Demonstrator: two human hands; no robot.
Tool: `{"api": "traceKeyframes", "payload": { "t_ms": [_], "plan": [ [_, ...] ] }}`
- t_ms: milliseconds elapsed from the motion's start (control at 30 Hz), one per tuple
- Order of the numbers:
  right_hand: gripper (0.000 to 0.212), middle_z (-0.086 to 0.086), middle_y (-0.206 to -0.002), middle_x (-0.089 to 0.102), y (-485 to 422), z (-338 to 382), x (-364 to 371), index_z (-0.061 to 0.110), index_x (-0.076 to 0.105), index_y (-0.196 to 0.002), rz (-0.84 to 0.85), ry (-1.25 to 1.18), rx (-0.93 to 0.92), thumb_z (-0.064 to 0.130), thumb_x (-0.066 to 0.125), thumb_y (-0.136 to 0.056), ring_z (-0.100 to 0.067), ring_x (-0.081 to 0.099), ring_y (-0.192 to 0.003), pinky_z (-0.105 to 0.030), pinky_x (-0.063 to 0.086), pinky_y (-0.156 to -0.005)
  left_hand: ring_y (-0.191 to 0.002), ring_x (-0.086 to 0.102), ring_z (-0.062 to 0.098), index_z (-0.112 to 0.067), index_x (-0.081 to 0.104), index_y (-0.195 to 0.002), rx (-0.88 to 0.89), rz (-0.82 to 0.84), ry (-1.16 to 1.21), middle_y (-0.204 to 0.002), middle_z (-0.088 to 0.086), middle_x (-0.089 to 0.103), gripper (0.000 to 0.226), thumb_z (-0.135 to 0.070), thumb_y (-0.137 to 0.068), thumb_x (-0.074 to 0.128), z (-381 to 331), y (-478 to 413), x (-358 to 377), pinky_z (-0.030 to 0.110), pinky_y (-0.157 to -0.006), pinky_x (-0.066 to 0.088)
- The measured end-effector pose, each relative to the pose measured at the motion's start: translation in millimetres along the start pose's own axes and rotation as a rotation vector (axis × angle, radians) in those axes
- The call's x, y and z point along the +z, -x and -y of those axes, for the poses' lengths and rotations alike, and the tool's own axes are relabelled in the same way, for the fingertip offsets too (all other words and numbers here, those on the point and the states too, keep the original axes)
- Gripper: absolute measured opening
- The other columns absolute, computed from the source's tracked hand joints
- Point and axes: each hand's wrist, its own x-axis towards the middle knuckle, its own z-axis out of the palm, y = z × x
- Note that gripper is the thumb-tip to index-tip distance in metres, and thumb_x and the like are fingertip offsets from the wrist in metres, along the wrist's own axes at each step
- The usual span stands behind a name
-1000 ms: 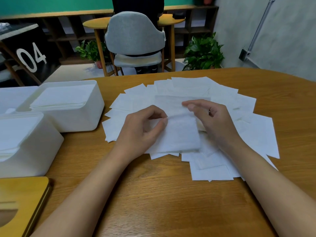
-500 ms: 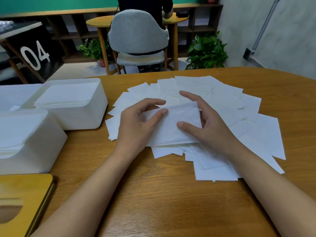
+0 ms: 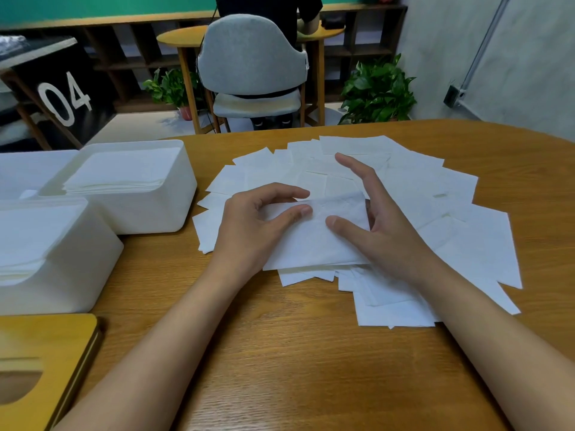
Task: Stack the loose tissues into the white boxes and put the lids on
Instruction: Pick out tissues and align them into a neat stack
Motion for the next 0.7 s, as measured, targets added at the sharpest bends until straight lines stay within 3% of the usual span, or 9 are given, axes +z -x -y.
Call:
{"api": "traceKeyframes", "payload": {
  "t_ms": [167, 233, 300, 367, 433, 533, 600, 700],
  "plan": [
    [0.070, 0.026, -0.157, 0.040, -1.5, -3.0, 0.9, 0.043, 0.035, -0.156, -0.047, 0.055, -0.047, 0.013, 0.067, -0.102, -0.012, 0.045, -0.145, -0.055, 0.044, -0.116, -0.105, 0.062, -0.003, -0.031, 0.077, -0.116, 0.068, -0.037, -0.066, -0.107, -0.016, 0.069, 0.029, -0.037, -0.088, 0.082, 0.6, 0.8, 2.6, 0.005, -0.086, 0.039],
    [0.068, 0.026, -0.154, 0.043, -2.5, -0.3, -1.6, 0.037, 0.038, -0.155, -0.115, 0.003, -0.065, 0.008, 0.068, -0.101, -0.007, 0.049, -0.140, -0.046, 0.050, -0.112, -0.113, 0.057, -0.008, -0.036, 0.069, -0.128, 0.009, -0.019, -0.042, -0.123, -0.015, 0.062, 0.042, -0.045, -0.088, 0.079, -0.5, -0.9, 2.1, 0.005, -0.087, 0.040],
    [0.068, 0.034, -0.149, 0.044, -3.6, 1.6, -6.5, 0.033, 0.039, -0.155, -0.174, -0.062, -0.071, 0.005, 0.068, -0.100, -0.001, 0.054, -0.133, -0.033, 0.056, -0.103, -0.111, 0.057, -0.016, -0.037, 0.062, -0.136, -0.137, 0.069, 0.126, -0.130, -0.017, 0.062, 0.046, -0.040, -0.092, 0.076, -5.0, -1.5, 0.5, 0.004, -0.084, 0.045],
    [0.069, 0.042, -0.144, 0.043, -5.1, 0.4, -11.6, 0.033, 0.038, -0.154, -0.224, -0.047, -0.068, 0.006, 0.070, -0.099, 0.006, 0.051, -0.133, -0.030, 0.054, -0.105, -0.105, 0.072, 0.001, -0.031, 0.060, -0.138, -0.269, 0.135, 0.384, -0.121, -0.005, 0.075, 0.045, -0.028, -0.096, 0.075, -9.1, 1.2, 1.5, 0.019, -0.082, 0.058],
    [0.069, 0.042, -0.140, 0.048, -5.8, 0.7, -15.1, 0.034, 0.040, -0.152, -0.211, -0.083, -0.039, 0.006, 0.071, -0.098, 0.007, 0.053, -0.130, -0.028, 0.052, -0.106, -0.098, 0.078, 0.019, -0.027, 0.057, -0.139, -0.290, 0.095, 0.456, -0.110, 0.002, 0.080, 0.046, -0.020, -0.097, 0.074, -10.7, 4.2, 3.5, 0.034, -0.077, 0.064],
    [0.051, 0.023, -0.124, 0.070, -4.4, 5.1, -18.9, 0.027, 0.063, -0.140, -0.086, -0.207, 0.039, 0.006, 0.069, -0.095, -0.001, 0.066, -0.116, -0.025, 0.055, -0.097, -0.092, 0.079, 0.017, -0.029, 0.054, -0.140, -0.233, -0.017, 0.402, -0.105, -0.001, 0.081, 0.050, -0.017, -0.096, 0.076, -6.9, 4.0, 5.6, 0.033, -0.074, 0.064],
    [0.032, 0.022, -0.102, 0.077, -2.8, 4.0, -19.2, 0.021, 0.076, -0.122, -0.031, -0.102, 0.053, 0.003, 0.067, -0.096, 0.004, 0.070, -0.100, -0.017, 0.053, -0.087, -0.092, 0.079, 0.019, -0.034, 0.052, -0.141, -0.194, -0.023, 0.341, -0.104, 0.002, 0.081, 0.055, -0.019, -0.095, 0.078, -2.3, 3.5, 7.4, 0.039, -0.077, 0.064],
    [0.035, 0.021, -0.113, 0.077, -4.2, -6.6, -20.3, 0.027, 0.081, -0.113, -0.157, -0.016, 0.101, 0.000, 0.067, -0.096, 0.002, 0.068, -0.110, -0.023, 0.054, -0.094, -0.101, 0.071, 0.012, -0.032, 0.047, -0.140, -0.100, -0.032, 0.215, -0.118, -0.005, 0.071, 0.062, -0.022, -0.091, 0.083, 2.6, 4.8, 11.7, 0.028, -0.082, 0.058]
  ]
}}
